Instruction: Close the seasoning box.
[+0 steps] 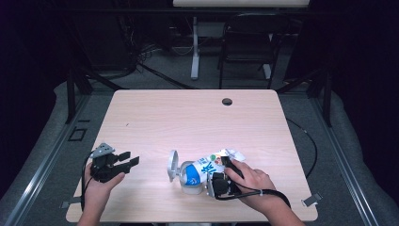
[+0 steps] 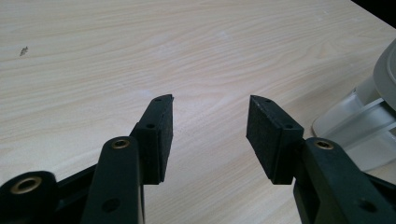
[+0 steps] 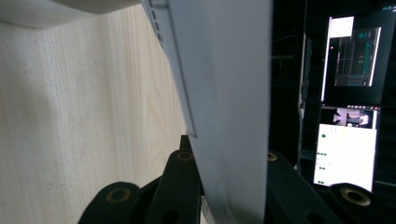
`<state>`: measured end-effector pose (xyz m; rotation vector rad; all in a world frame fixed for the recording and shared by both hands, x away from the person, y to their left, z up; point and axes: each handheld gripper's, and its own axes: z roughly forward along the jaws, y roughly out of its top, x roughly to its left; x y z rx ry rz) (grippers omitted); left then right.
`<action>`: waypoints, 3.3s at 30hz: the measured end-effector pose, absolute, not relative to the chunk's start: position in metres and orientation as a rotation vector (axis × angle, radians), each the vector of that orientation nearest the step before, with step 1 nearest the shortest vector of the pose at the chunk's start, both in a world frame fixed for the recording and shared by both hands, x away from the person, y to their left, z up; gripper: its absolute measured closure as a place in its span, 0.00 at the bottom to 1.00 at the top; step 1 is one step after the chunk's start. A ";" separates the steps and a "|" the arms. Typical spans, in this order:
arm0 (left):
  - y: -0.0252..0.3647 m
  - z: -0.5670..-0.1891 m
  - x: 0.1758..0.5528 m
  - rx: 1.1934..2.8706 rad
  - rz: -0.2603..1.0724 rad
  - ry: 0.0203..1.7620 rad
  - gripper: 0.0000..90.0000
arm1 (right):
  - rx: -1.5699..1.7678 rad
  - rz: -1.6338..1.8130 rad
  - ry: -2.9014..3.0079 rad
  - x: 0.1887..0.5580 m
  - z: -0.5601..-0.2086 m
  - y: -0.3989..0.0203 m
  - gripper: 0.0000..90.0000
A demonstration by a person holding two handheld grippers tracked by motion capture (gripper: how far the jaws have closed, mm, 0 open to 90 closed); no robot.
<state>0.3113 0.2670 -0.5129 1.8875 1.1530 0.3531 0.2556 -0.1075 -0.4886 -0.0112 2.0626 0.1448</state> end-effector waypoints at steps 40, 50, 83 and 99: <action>0.268 -0.513 0.311 1.885 0.354 1.156 0.57 | 0.368 0.524 2.142 0.262 -0.487 -0.123 0.95; 0.267 -0.513 0.311 1.878 0.351 1.155 0.57 | 0.466 0.639 2.152 0.258 -0.484 -0.128 0.95; 0.269 -0.514 0.312 1.886 0.350 1.163 0.57 | 0.639 0.915 2.171 0.260 -0.495 -0.130 0.97; 0.270 -0.515 0.307 1.883 0.358 1.171 0.57 | 0.764 1.049 2.133 0.265 -0.498 -0.148 0.97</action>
